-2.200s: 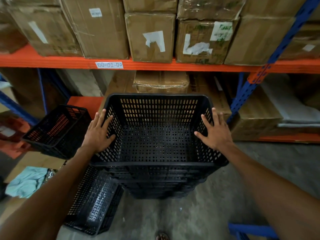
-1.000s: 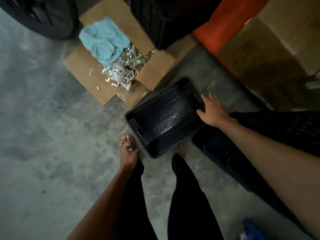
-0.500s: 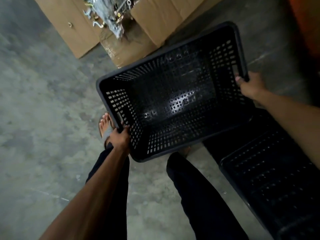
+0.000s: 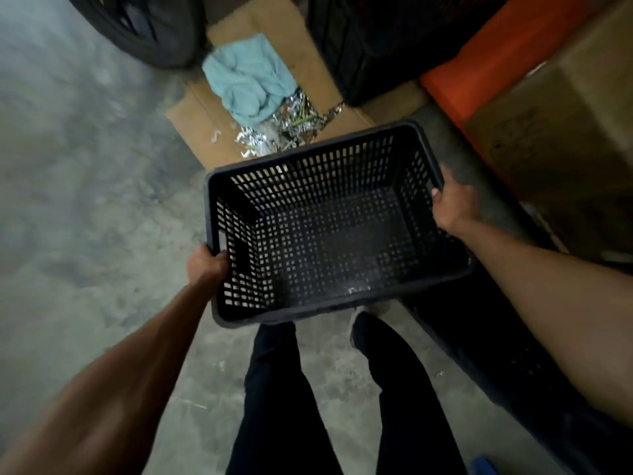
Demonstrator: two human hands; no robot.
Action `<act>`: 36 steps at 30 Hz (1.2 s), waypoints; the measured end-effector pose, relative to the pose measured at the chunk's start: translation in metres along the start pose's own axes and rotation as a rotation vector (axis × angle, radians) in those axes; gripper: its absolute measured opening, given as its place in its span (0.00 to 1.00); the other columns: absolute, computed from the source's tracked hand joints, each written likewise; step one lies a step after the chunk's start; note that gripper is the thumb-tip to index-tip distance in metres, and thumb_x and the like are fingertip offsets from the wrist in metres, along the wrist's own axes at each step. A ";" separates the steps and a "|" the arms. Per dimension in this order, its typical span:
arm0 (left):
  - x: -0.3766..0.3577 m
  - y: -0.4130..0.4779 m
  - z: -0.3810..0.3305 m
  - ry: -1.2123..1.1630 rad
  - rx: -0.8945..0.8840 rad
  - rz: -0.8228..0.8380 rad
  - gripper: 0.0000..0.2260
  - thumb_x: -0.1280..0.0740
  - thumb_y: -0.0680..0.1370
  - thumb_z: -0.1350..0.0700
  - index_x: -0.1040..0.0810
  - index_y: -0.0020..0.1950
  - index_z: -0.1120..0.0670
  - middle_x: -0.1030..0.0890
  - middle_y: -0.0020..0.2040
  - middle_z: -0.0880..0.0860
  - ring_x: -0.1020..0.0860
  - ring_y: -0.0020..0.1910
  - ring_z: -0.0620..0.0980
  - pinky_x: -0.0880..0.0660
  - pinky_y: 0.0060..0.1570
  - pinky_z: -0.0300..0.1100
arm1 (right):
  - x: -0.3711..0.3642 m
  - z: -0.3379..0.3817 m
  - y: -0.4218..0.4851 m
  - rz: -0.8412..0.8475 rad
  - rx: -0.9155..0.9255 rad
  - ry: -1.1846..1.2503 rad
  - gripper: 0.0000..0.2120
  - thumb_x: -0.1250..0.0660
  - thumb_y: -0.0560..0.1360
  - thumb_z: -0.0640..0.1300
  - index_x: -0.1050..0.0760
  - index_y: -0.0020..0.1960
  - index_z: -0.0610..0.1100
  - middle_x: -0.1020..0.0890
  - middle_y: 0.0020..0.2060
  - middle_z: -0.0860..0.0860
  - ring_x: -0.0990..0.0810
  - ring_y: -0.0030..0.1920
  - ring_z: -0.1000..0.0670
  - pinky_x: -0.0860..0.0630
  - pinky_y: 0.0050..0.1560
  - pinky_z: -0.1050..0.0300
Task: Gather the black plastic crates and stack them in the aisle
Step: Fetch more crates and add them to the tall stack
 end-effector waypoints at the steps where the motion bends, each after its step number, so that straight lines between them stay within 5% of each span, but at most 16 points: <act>1: 0.044 -0.011 -0.014 0.045 -0.081 -0.055 0.21 0.34 0.76 0.53 0.27 0.68 0.58 0.18 0.59 0.64 0.20 0.59 0.64 0.24 0.57 0.54 | 0.032 0.013 -0.030 -0.039 0.028 -0.016 0.28 0.45 0.83 0.46 0.50 0.80 0.52 0.23 0.60 0.32 0.26 0.61 0.31 0.28 0.57 0.44; 4: 0.147 -0.033 -0.066 0.138 -0.297 -0.158 0.31 0.36 0.78 0.51 0.44 0.80 0.47 0.20 0.63 0.63 0.21 0.60 0.65 0.24 0.58 0.56 | 0.108 0.037 -0.092 -0.140 0.023 -0.035 0.27 0.46 0.83 0.50 0.51 0.79 0.61 0.20 0.52 0.34 0.21 0.52 0.33 0.29 0.43 0.47; 6: 0.221 -0.053 -0.118 0.179 -0.489 -0.170 0.31 0.37 0.78 0.52 0.44 0.80 0.44 0.22 0.65 0.64 0.21 0.61 0.66 0.24 0.59 0.56 | 0.167 0.049 -0.134 -0.217 -0.013 -0.013 0.26 0.47 0.82 0.51 0.48 0.78 0.62 0.19 0.50 0.35 0.21 0.51 0.34 0.29 0.42 0.48; 12: 0.390 -0.162 -0.284 0.327 -0.921 -0.350 0.28 0.37 0.78 0.51 0.37 0.78 0.48 0.21 0.63 0.65 0.22 0.61 0.67 0.24 0.59 0.56 | 0.325 0.062 -0.210 -0.406 -0.040 0.112 0.26 0.48 0.82 0.48 0.46 0.80 0.55 0.25 0.66 0.33 0.27 0.64 0.31 0.29 0.63 0.43; 19: 0.510 -0.360 -0.416 0.218 -1.233 -0.526 0.19 0.36 0.75 0.52 0.25 0.66 0.51 0.20 0.59 0.65 0.21 0.58 0.66 0.23 0.55 0.53 | 0.523 0.015 -0.329 -0.744 -0.065 0.176 0.26 0.46 0.82 0.46 0.45 0.80 0.48 0.29 0.70 0.34 0.31 0.70 0.33 0.33 0.69 0.44; 27: 0.540 -0.605 -0.429 0.038 -1.507 -0.691 0.17 0.35 0.73 0.56 0.23 0.63 0.49 0.19 0.55 0.65 0.20 0.57 0.65 0.23 0.54 0.51 | 0.654 -0.112 -0.510 -1.070 -0.118 0.159 0.25 0.46 0.81 0.46 0.40 0.78 0.45 0.25 0.67 0.36 0.28 0.67 0.32 0.28 0.66 0.44; 36: 0.417 -0.803 -0.364 -0.061 -1.669 -0.767 0.17 0.35 0.74 0.58 0.22 0.63 0.55 0.19 0.56 0.68 0.21 0.59 0.67 0.25 0.59 0.56 | 0.639 -0.323 -0.692 -1.266 -0.193 0.125 0.20 0.42 0.80 0.43 0.30 0.72 0.41 0.23 0.63 0.34 0.25 0.64 0.32 0.27 0.63 0.45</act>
Point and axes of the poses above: each hand's wrist, its own y-axis towards the middle knuckle, its own x-axis out of the back of the hand, z = x × y, the point moved 5 cm from there along y, towards the middle knuckle
